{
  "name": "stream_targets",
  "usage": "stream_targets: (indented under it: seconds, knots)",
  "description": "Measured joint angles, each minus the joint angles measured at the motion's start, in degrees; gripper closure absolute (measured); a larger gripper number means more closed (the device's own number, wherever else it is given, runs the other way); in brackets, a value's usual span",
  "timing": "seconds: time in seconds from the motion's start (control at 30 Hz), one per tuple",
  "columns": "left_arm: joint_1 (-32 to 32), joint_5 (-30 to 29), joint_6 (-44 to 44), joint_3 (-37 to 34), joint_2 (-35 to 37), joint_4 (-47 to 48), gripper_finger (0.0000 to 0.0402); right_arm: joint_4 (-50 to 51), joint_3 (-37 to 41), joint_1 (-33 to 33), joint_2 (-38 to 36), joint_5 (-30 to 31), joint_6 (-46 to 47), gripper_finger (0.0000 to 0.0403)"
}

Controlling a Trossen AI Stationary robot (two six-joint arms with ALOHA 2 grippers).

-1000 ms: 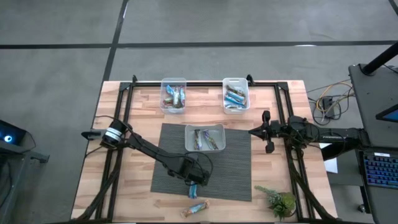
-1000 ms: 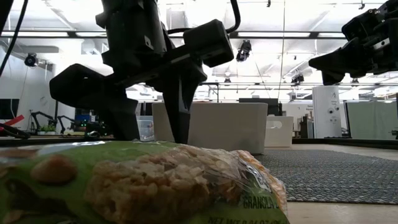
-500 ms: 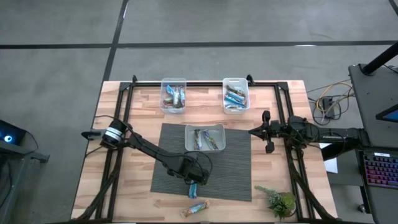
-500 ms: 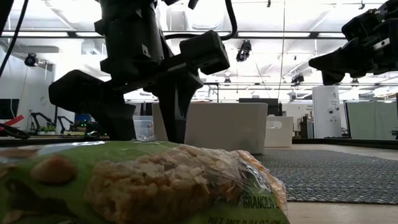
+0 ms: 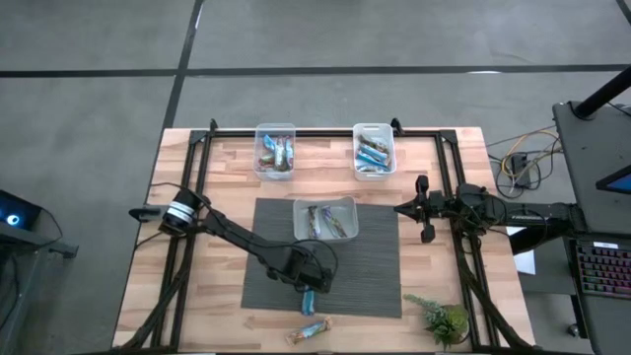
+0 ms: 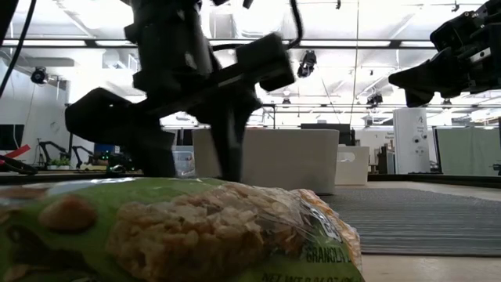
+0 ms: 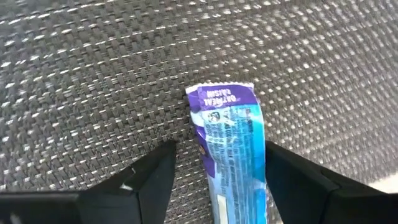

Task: Pick and place Granola Bars by type
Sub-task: Put the blue granola bar into the gray bin

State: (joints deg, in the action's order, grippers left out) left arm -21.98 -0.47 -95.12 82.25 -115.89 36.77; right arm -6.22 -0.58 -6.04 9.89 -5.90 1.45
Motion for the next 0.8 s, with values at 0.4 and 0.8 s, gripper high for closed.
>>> stream_targets:
  seconds: [0.4, 0.8]
  knots:
    - [0.2, 0.3, -0.1, 2.2, -0.2, -0.7, 0.0182, 0.0, 0.0, 0.0, 0.0, 0.0, 0.0, 0.0394]
    - [0.4, 1.1, -1.1, 4.7, -0.1, 1.8, 0.0186, 0.0, 0.0, 0.0, 0.0, 0.0, 0.0, 0.0394]
